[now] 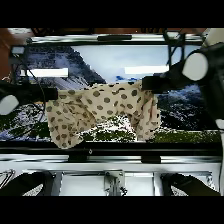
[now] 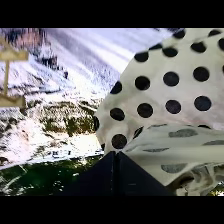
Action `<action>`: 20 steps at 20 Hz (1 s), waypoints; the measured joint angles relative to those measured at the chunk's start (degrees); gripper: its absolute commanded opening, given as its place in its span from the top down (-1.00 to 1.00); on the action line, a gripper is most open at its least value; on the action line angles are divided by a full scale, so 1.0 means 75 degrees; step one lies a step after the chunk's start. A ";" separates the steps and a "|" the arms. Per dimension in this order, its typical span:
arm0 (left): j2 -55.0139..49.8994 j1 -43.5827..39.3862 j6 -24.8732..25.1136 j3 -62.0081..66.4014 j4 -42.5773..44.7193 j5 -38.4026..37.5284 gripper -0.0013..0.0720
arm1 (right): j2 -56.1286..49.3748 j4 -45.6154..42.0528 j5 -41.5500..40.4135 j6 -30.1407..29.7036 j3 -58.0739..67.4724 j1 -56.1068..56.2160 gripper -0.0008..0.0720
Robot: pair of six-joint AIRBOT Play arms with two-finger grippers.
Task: Fold the shirts.
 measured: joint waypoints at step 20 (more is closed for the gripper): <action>0.0417 0.3958 0.2850 -0.0606 0.0577 -0.0662 -0.49 | -0.0574 0.0740 -0.0277 0.0149 -0.0437 -0.0003 0.83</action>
